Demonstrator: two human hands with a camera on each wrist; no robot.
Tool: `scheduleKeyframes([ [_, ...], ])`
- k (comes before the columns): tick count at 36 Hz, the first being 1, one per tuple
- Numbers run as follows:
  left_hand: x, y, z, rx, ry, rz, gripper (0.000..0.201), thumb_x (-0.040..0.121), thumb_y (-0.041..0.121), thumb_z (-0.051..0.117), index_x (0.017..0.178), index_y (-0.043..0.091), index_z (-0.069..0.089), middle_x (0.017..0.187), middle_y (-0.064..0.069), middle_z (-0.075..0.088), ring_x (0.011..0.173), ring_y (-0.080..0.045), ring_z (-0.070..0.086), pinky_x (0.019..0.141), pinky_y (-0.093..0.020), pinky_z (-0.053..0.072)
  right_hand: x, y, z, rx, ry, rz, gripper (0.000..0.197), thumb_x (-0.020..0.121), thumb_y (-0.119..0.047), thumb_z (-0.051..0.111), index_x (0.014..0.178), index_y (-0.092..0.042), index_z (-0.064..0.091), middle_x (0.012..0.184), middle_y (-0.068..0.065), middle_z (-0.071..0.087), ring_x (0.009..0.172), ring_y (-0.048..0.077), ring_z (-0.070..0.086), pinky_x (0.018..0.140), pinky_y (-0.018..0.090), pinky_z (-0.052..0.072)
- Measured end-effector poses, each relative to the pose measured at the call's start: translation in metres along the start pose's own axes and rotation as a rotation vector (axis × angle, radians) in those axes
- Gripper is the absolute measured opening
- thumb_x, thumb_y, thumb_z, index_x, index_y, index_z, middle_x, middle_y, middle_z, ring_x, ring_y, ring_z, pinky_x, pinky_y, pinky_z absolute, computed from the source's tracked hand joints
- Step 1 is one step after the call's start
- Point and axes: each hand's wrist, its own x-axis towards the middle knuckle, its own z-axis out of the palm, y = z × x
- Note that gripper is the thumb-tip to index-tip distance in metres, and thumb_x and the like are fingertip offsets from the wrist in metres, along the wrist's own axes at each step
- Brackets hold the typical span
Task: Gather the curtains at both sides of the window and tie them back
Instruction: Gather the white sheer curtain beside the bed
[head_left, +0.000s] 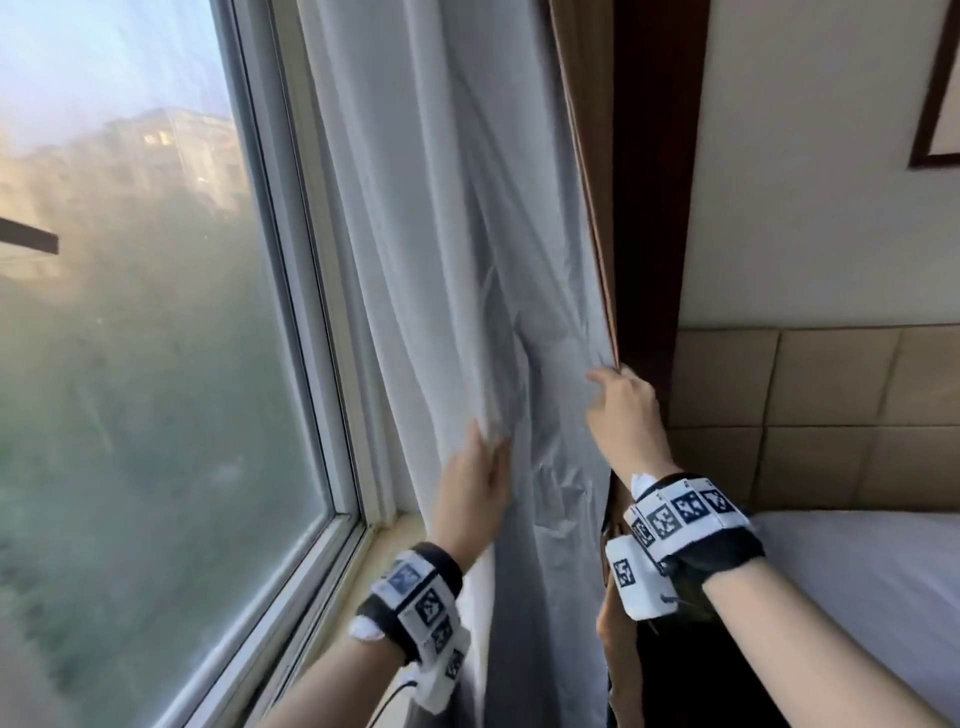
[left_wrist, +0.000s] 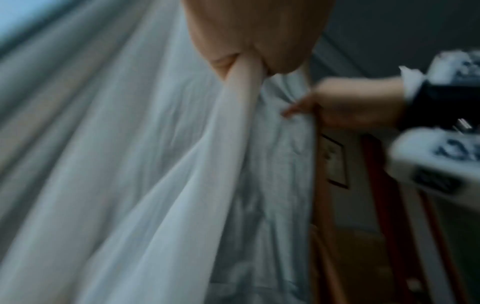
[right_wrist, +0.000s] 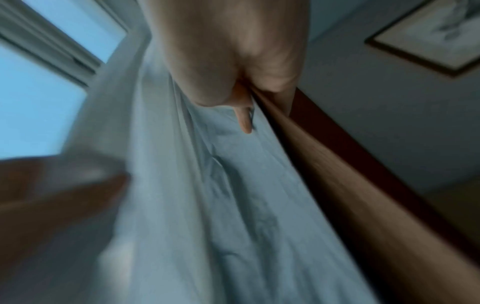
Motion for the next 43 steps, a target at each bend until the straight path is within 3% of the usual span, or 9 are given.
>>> scheduleKeyframes([
  [4, -0.005, 0.022, 0.046, 0.106, -0.228, 0.104, 0.013, 0.098, 0.018, 0.041, 0.101, 0.012, 0.052, 0.090, -0.005, 0.065, 0.081, -0.022, 0.062, 0.068, -0.036, 0.047, -0.018, -0.013, -0.005, 0.231, -0.097, 0.038, 0.040, 0.087, -0.003, 0.044, 0.122, -0.009, 0.064, 0.125, 0.018, 0.060, 0.120, 0.032, 0.053, 0.100, 0.030, 0.041],
  [9, 0.000, 0.042, 0.081, 0.224, -0.241, 0.037, 0.019, 0.089, 0.013, 0.044, 0.099, 0.017, 0.060, 0.078, 0.007, 0.063, 0.067, -0.014, 0.057, 0.061, -0.028, 0.044, -0.033, -0.011, -0.010, 0.374, -0.092, -0.022, 0.043, 0.096, -0.050, 0.043, 0.104, -0.015, 0.068, 0.102, 0.005, 0.065, 0.100, 0.019, 0.060, 0.085, 0.027, 0.043],
  [14, -0.004, 0.036, 0.088, 0.293, -0.403, 0.014, 0.024, 0.087, 0.012, 0.039, 0.099, 0.011, 0.060, 0.091, -0.010, 0.068, 0.080, -0.030, 0.062, 0.069, -0.040, 0.051, -0.035, 0.019, -0.014, 0.173, 0.059, -0.100, 0.026, 0.095, -0.014, 0.046, 0.112, -0.010, 0.064, 0.103, 0.012, 0.066, 0.098, 0.029, 0.063, 0.083, 0.038, 0.052],
  [19, -0.018, 0.036, 0.085, 0.346, -0.585, 0.182, 0.031, 0.089, 0.015, 0.038, 0.117, 0.009, 0.050, 0.108, -0.013, 0.063, 0.093, -0.033, 0.060, 0.079, -0.044, 0.051, -0.039, 0.035, -0.019, 0.116, 0.010, -0.133, 0.041, 0.090, -0.027, 0.053, 0.129, -0.015, 0.056, 0.123, 0.007, 0.064, 0.112, 0.024, 0.060, 0.095, 0.030, 0.049],
  [24, -0.014, 0.050, 0.090, 0.493, -0.719, 0.324, 0.030, 0.096, 0.019, 0.042, 0.123, 0.007, 0.044, 0.103, -0.015, 0.065, 0.084, -0.034, 0.062, 0.069, -0.043, 0.052, -0.035, 0.044, -0.022, 0.077, 0.050, -0.120, 0.032, 0.089, -0.016, 0.049, 0.119, -0.010, 0.059, 0.112, 0.013, 0.067, 0.103, 0.031, 0.062, 0.084, 0.031, 0.049],
  [31, 0.005, 0.049, 0.091, 0.467, -0.912, 0.183, 0.029, 0.099, 0.027, 0.045, 0.114, 0.005, 0.058, 0.107, -0.013, 0.068, 0.092, -0.029, 0.063, 0.086, -0.042, 0.051, -0.035, 0.051, -0.021, 0.129, -0.035, -0.036, 0.035, 0.084, -0.046, 0.059, 0.105, -0.018, 0.061, 0.094, 0.000, 0.064, 0.085, 0.018, 0.062, 0.074, 0.031, 0.053],
  [35, 0.026, 0.035, 0.088, 0.373, -1.035, 0.037, 0.042, 0.095, 0.048, 0.047, 0.096, 0.009, 0.062, 0.089, -0.004, 0.072, 0.075, -0.017, 0.066, 0.083, -0.039, 0.054, -0.026, 0.056, -0.021, 0.051, -0.054, -0.031, 0.016, 0.087, -0.013, 0.050, 0.098, -0.007, 0.060, 0.092, 0.012, 0.064, 0.085, 0.031, 0.063, 0.068, 0.032, 0.051],
  [37, 0.039, 0.028, 0.081, 0.221, -0.932, -0.021, 0.048, 0.096, 0.052, 0.043, 0.089, 0.010, 0.066, 0.079, -0.001, 0.072, 0.069, -0.013, 0.066, 0.081, -0.035, 0.055, -0.026, 0.061, -0.021, -0.006, -0.028, -0.037, 0.019, 0.086, -0.004, 0.046, 0.101, -0.002, 0.058, 0.095, 0.017, 0.062, 0.089, 0.035, 0.061, 0.068, 0.030, 0.046],
  [43, 0.074, -0.030, 0.060, 0.008, 0.127, -0.167, 0.018, 0.089, 0.034, 0.057, 0.091, 0.018, 0.066, 0.081, 0.000, 0.069, 0.077, -0.019, 0.064, 0.075, -0.038, 0.053, -0.039, 0.078, -0.022, 0.058, 0.129, -0.087, 0.033, 0.090, -0.001, 0.050, 0.123, -0.004, 0.056, 0.108, 0.020, 0.065, 0.099, 0.039, 0.062, 0.082, 0.036, 0.051],
])
